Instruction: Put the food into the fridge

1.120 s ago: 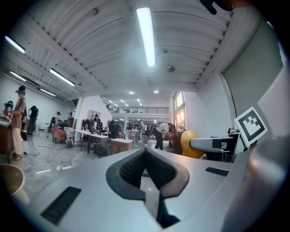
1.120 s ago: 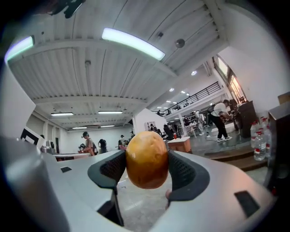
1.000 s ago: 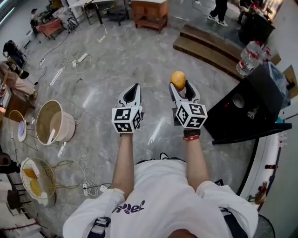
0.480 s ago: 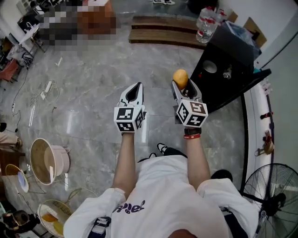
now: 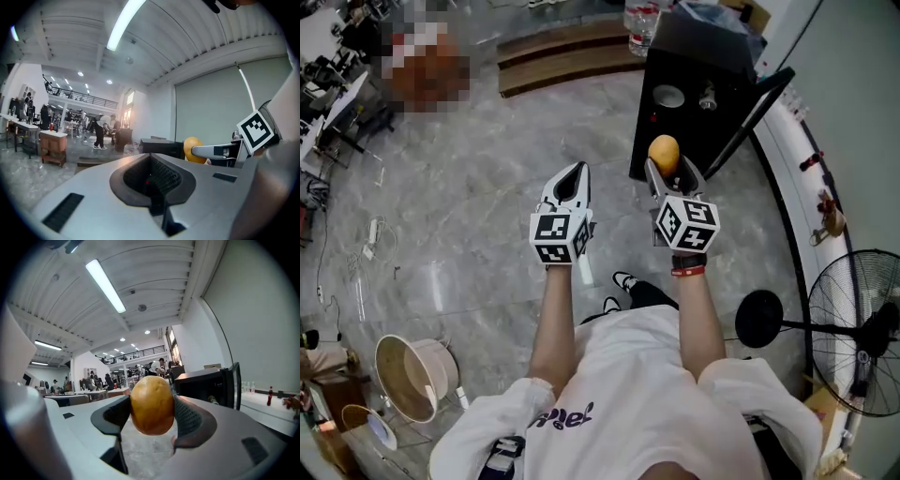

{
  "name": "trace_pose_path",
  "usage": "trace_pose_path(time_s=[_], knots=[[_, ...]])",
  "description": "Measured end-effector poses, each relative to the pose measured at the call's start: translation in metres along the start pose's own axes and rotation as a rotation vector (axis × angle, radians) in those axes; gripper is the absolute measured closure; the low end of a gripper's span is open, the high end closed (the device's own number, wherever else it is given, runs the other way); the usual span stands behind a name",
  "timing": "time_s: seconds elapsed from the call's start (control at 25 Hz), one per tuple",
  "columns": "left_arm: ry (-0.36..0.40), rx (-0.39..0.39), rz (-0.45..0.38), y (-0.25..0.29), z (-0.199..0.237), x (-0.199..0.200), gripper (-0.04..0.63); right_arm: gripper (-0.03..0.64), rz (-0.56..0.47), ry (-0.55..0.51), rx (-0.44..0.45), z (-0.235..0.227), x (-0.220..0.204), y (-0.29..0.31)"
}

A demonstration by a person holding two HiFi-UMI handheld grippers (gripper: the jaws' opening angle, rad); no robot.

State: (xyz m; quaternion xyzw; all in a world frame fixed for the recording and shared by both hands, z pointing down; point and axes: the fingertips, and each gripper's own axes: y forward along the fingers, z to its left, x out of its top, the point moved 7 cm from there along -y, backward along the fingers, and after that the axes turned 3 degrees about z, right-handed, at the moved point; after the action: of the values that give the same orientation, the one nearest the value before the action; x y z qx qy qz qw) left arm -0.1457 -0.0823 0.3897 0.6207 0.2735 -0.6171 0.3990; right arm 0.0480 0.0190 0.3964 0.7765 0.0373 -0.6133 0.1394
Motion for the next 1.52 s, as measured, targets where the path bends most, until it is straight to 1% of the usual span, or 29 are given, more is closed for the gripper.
trace_pose_path(time_s=[0.2,0.4,0.6,0.76,1.0,1.28,1.4,1.52], knots=[[0.019,-0.094,0.001,0.017,-0.03,0.002,0.577,0.31,-0.021,0.01,-0.087,-0.029,0.003,-0.025],[0.04,-0.156,0.003,0.049,-0.055,0.012,0.577,0.31,-0.036,0.026,-0.146,-0.065,0.012,-0.032],[0.047,-0.192,-0.007,0.093,-0.069,0.021,0.577,0.31,-0.044,0.041,-0.164,-0.099,0.019,-0.016],[0.041,-0.205,0.007,0.119,-0.071,0.022,0.577,0.31,-0.036,0.06,-0.154,-0.114,0.024,0.009],[0.045,-0.199,0.034,0.159,-0.072,0.011,0.577,0.308,-0.014,0.065,-0.115,-0.135,0.02,0.05],[0.04,-0.193,0.05,0.221,-0.074,0.01,0.577,0.309,0.014,0.123,-0.04,-0.17,0.025,0.103],[0.032,-0.191,0.051,0.243,-0.08,0.005,0.577,0.309,0.033,0.115,-0.017,-0.186,0.021,0.118],[0.022,-0.186,0.054,0.26,-0.084,-0.004,0.577,0.31,0.055,0.127,-0.016,-0.203,0.01,0.129]])
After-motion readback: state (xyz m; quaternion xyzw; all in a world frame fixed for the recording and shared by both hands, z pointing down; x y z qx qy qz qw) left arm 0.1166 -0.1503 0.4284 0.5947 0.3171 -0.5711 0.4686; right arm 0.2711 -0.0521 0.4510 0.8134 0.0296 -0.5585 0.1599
